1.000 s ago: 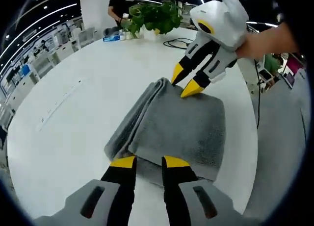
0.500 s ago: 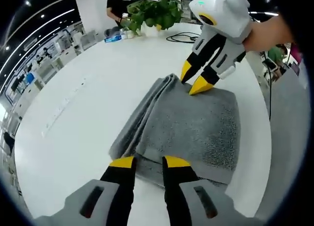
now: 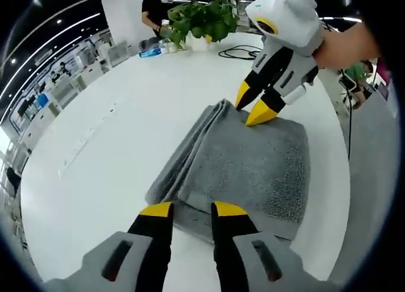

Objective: Fold the towel on the table until its edges align and the towel forms a compact rectangular stack.

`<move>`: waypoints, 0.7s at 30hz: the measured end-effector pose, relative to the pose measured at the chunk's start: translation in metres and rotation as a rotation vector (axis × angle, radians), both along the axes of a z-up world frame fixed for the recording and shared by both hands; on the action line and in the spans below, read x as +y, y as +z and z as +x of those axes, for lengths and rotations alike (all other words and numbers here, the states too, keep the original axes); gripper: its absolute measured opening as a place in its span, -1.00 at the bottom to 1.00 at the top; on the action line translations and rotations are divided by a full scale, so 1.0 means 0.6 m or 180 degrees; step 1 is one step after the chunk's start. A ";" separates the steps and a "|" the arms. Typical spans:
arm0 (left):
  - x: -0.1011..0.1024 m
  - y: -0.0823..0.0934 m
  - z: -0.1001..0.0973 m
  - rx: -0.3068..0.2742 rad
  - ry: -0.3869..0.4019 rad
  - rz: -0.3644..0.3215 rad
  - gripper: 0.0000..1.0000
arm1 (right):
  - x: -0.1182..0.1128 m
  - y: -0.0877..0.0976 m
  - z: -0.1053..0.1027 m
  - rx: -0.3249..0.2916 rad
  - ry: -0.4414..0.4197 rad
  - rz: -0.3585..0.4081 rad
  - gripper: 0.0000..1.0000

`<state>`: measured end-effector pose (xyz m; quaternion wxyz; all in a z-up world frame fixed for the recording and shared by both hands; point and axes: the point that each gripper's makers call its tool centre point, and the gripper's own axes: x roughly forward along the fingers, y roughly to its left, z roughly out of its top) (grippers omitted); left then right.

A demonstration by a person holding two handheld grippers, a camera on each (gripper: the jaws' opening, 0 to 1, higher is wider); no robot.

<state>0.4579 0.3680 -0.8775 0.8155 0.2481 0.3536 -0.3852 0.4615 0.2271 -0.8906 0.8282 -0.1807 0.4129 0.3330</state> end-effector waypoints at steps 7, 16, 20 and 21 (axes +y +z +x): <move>0.015 0.010 -0.004 0.0064 0.0312 -0.0203 -0.47 | -0.010 0.014 0.001 -0.0164 -0.0193 0.0131 -0.36; 0.026 -0.010 -0.029 0.0484 0.0815 -0.0359 -0.36 | -0.016 -0.004 -0.002 -0.0062 -0.0373 0.0295 -0.29; 0.026 -0.024 -0.035 0.0730 0.1077 -0.0479 -0.35 | -0.011 -0.012 -0.002 -0.0074 -0.0325 0.0302 -0.33; 0.026 -0.025 -0.034 0.0720 0.1061 -0.0467 -0.35 | -0.010 -0.012 -0.002 -0.0062 -0.0343 0.0318 -0.34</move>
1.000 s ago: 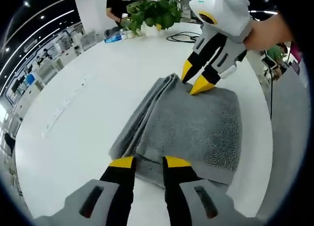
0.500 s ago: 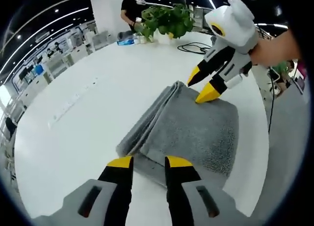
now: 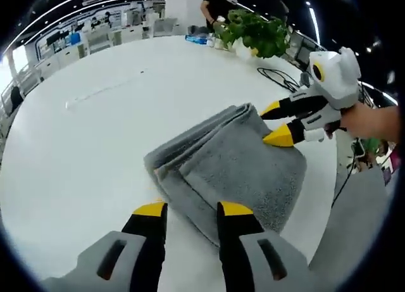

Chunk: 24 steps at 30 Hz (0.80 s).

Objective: Fold the towel on the table until its edges align and the towel forms a compact rectangular stack.

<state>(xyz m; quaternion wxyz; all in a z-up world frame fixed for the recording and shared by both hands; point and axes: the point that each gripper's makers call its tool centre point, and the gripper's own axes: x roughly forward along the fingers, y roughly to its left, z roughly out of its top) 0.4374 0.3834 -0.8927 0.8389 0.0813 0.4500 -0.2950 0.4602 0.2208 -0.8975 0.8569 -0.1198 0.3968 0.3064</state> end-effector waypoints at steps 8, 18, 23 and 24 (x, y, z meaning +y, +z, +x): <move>-0.015 -0.017 -0.003 0.0110 -0.0020 0.0001 -0.45 | 0.006 -0.014 -0.005 0.0174 -0.0131 0.0167 -0.47; -0.020 -0.029 0.003 0.0216 -0.0013 -0.0038 -0.50 | 0.002 -0.025 -0.006 0.0347 -0.0395 0.0381 -0.47; -0.022 -0.032 0.004 0.0278 -0.0046 -0.0103 -0.51 | 0.013 -0.023 -0.012 0.0339 -0.0324 0.0394 -0.56; -0.023 -0.033 0.004 0.0275 -0.0081 -0.0104 -0.51 | 0.013 -0.023 -0.012 0.0353 -0.0329 0.0411 -0.57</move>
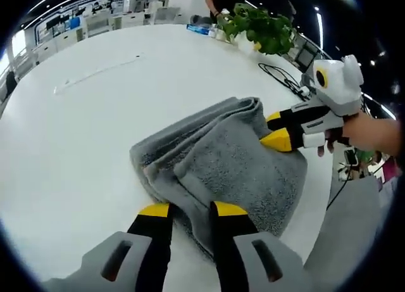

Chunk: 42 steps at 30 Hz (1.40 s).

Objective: Fold the towel on the table until its edges align and the towel forms a compact rectangular stack.

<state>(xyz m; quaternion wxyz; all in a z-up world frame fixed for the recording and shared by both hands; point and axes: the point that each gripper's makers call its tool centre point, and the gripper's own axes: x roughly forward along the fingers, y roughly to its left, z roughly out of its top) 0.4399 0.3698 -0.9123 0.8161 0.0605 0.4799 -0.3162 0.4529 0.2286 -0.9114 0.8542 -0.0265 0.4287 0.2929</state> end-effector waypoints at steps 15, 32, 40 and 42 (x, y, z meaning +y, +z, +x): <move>-0.012 0.006 0.023 -0.0124 -0.0162 0.0068 -0.55 | 0.002 0.003 0.024 -0.0085 0.0057 -0.0044 -0.60; -0.017 0.011 0.103 -0.0350 -0.0317 0.0245 -0.56 | -0.001 0.003 0.104 -0.0240 0.0006 -0.0189 -0.62; -0.016 0.013 0.135 -0.0344 -0.0294 0.0213 -0.55 | 0.001 0.005 0.141 -0.0250 0.0071 -0.0261 -0.62; -0.017 0.013 0.146 -0.0349 -0.0302 0.0232 -0.55 | 0.000 0.006 0.148 -0.0263 0.0066 -0.0288 -0.62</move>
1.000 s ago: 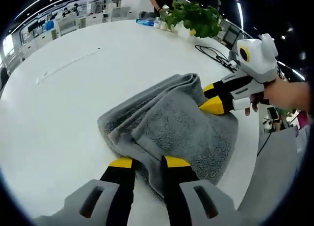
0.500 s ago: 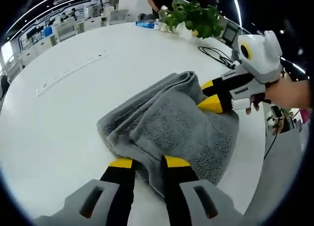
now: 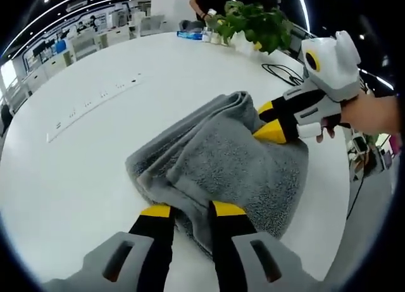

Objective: Fold the towel on the table until its edges align and the towel forms a compact rectangular stack.

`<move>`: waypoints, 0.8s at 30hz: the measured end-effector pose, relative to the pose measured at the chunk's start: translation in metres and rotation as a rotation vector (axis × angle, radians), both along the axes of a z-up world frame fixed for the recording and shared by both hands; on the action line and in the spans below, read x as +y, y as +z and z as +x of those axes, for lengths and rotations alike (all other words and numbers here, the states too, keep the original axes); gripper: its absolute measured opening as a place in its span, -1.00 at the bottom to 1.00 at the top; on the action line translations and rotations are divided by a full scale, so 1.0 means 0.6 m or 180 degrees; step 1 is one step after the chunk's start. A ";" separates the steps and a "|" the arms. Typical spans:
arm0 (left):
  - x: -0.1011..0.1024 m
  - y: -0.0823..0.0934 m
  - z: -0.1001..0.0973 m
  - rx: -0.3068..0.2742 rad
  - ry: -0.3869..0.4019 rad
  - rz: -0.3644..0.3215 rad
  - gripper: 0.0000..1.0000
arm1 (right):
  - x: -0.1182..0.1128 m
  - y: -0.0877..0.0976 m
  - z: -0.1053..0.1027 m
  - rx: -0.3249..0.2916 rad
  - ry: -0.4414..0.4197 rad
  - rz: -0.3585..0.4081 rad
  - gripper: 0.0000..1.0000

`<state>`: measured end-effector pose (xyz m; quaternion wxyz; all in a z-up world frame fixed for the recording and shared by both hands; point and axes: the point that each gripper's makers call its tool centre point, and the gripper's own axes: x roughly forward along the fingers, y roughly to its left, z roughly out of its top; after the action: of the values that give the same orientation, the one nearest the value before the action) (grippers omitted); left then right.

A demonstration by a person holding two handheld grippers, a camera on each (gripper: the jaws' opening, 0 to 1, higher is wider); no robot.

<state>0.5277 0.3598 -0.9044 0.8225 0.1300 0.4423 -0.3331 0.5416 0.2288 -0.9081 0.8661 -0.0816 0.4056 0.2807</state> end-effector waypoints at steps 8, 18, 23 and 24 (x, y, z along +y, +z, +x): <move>0.000 0.001 0.024 -0.0094 -0.0165 0.0151 -0.54 | -0.002 0.000 0.024 0.0012 0.0066 -0.0011 -0.61; 0.001 0.001 0.043 -0.0208 -0.0127 0.0163 -0.54 | -0.004 0.000 0.040 -0.0085 0.0059 -0.0049 -0.60; 0.002 0.003 0.046 -0.0267 -0.0109 0.0202 -0.52 | -0.004 0.001 0.041 -0.0112 0.0051 -0.0090 -0.60; 0.002 0.003 0.047 -0.0286 -0.0113 0.0213 -0.51 | -0.005 0.002 0.041 -0.0100 -0.0005 -0.0055 -0.60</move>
<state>0.5558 0.3613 -0.9024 0.8307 0.1801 0.4134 -0.3266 0.5660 0.2261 -0.9067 0.8718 -0.0932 0.3944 0.2752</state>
